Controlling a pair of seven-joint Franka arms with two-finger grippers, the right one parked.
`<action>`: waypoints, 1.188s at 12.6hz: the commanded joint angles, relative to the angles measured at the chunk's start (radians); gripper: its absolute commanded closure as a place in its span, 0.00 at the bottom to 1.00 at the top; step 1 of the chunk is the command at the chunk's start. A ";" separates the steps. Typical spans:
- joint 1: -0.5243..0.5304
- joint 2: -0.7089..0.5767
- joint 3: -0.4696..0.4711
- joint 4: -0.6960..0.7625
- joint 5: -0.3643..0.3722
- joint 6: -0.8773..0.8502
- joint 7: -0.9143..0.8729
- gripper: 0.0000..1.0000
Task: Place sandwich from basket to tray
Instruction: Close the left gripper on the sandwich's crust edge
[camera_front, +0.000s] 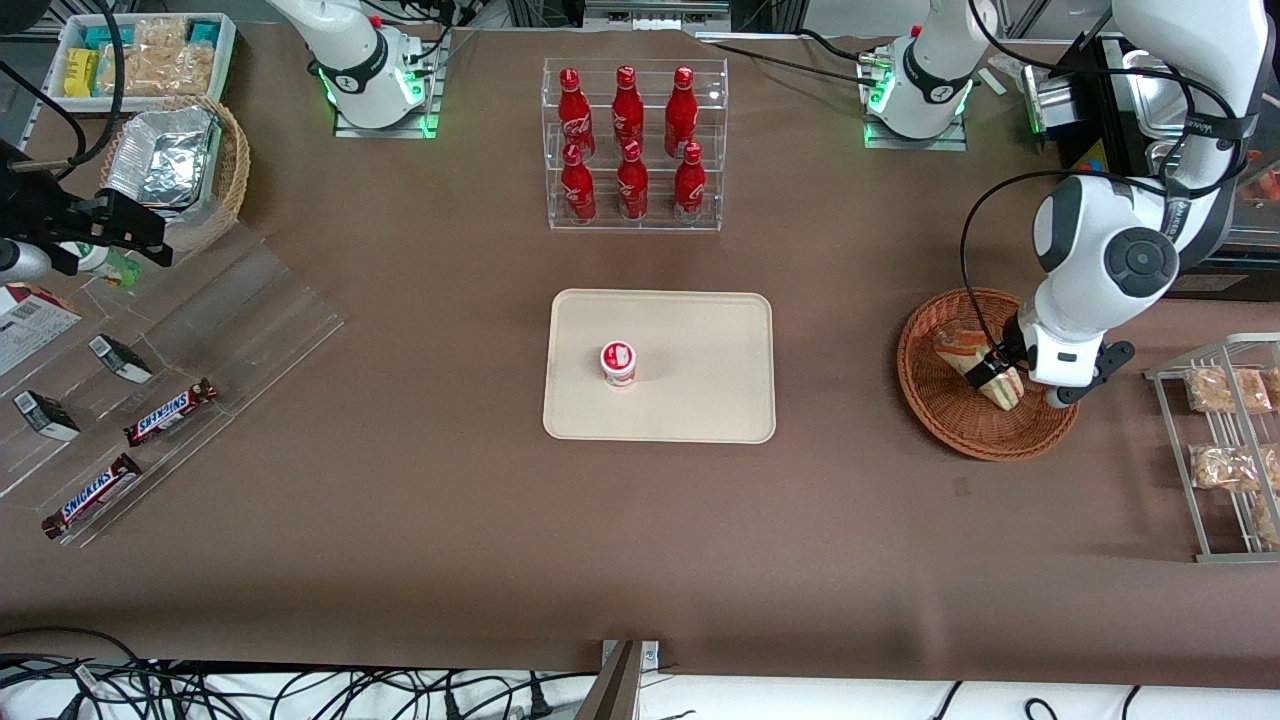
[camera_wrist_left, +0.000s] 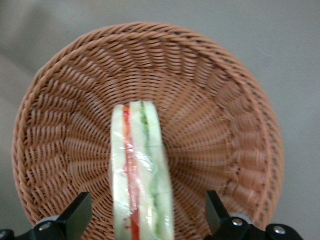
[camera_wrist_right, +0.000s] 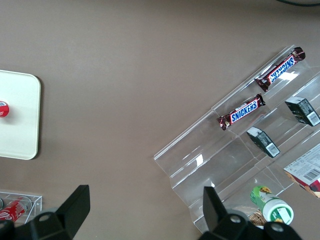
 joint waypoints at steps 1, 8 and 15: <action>0.006 -0.038 -0.007 -0.045 0.087 0.016 -0.102 0.00; -0.008 -0.038 -0.015 -0.066 0.090 0.010 -0.190 0.00; -0.008 -0.030 -0.015 -0.068 0.090 0.005 -0.191 0.68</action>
